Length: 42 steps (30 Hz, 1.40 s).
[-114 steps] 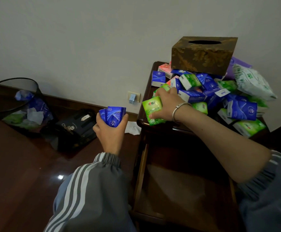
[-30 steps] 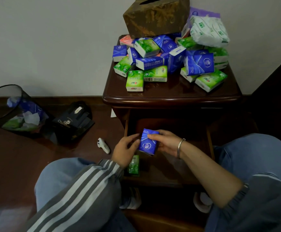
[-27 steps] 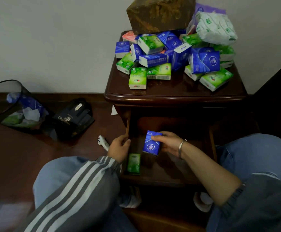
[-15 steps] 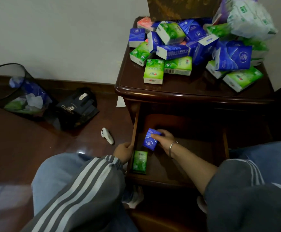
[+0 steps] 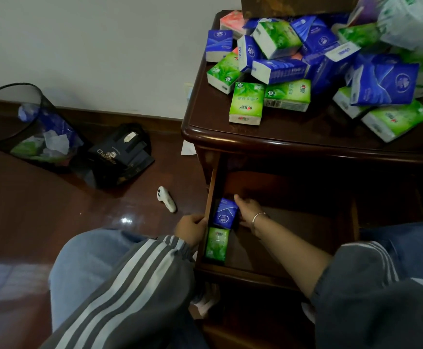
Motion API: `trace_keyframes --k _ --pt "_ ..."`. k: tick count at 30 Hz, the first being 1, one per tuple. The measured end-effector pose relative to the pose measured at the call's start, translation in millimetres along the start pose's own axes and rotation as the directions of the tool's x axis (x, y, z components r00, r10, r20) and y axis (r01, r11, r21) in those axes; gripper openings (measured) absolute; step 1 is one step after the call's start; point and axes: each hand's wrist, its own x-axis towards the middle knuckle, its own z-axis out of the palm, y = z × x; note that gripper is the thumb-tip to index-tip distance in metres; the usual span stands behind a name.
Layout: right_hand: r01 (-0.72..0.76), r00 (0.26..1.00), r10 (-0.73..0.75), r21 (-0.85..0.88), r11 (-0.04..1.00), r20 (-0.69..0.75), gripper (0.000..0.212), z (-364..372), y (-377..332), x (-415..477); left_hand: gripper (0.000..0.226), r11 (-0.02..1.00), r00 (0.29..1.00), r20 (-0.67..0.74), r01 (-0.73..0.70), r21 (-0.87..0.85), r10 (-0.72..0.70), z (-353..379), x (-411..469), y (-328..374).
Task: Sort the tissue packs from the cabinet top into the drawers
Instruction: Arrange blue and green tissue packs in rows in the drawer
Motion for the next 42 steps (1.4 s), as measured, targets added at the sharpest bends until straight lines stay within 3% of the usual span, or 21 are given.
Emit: trace_keyframes --k 2,4,9,14,22,26,30,33,36,38,40,41,42 --pt "-0.15 0.981 0.112 0.247 0.958 0.161 0.054 3.7 0.6 -9.7 0.027 1.0 1.0 0.0 0.015 -0.008 -0.015 0.0 0.6 -0.8" --pt "-0.228 0.946 0.115 0.37 0.901 0.302 0.058 8.3 2.4 -18.1 0.028 0.999 0.999 -0.003 0.043 -0.032 -0.043 0.2 0.7 -1.2" --pt "-0.264 0.929 0.092 0.467 0.844 0.358 0.065 5.7 9.0 -28.9 0.032 0.998 0.998 0.001 0.056 -0.034 -0.056 -0.6 0.3 0.2" --pt "-0.257 0.93 0.15 0.305 0.917 0.335 0.066 8.9 25.2 -41.2 0.031 0.997 0.998 -0.004 0.058 -0.042 -0.058 0.9 -3.1 1.9" --pt "-0.201 0.948 0.103 0.316 0.927 0.302 0.062 15.1 31.9 -60.8 0.032 0.998 1.0 0.007 0.024 0.052 -0.025 -1.6 -6.0 7.0" --pt "-0.092 0.986 0.089 0.018 0.996 0.138 0.069 -1.2 28.7 -69.5 0.026 0.999 0.999 0.028 0.014 0.05 -0.015 -3.4 -9.0 13.0" --pt "0.04 0.987 -0.003 -0.229 0.973 0.158 0.066 -32.7 13.2 -93.1 0.029 0.995 0.979 -0.204 -0.012 0.098 0.032 -18.0 -15.9 38.2" --pt "0.245 0.966 -0.203 -0.328 0.912 0.159 0.049 -59.0 -12.1 -121.4 0.03 0.999 0.897 -0.439 -0.049 0.013 0.049 -41.0 -24.7 68.8" --pt "0.504 0.845 -0.531 -0.422 0.754 0.06 0.023 -88.9 -39.9 -152.1 0.023 0.972 0.781 -0.606 -0.229 -0.058 0.149 -61.6 -37.1 103.6" --pt "0.639 0.651 -0.757 -0.505 0.58 -0.045 0.021 -110.9 -55.8 -167.1 0.02 0.931 0.715 -0.644 -0.365 -0.011 0.273 -68.6 -44.2 130.0" --pt "0.66 0.42 -0.903 -0.654 0.371 -0.088 0.029 -132.8 -67.7 -171.7 0.023 0.886 0.668 -0.626 -0.456 0.082 0.402 -70.2 -46.0 158.1" --pt "0.624 0.349 -0.934 -0.723 0.296 -0.081 0.036 -143.4 -71.8 -169.7 0.028 0.867 0.656 -0.603 -0.482 0.127 0.453 -68.7 -45.3 171.8" --pt "0.577 0.324 -0.943 -0.776 0.255 -0.069 0.043 -153.2 -74.8 -165.7 0.035 0.853 0.653 -0.575 -0.493 0.171 0.493 -66.2 -43.8 185.3"
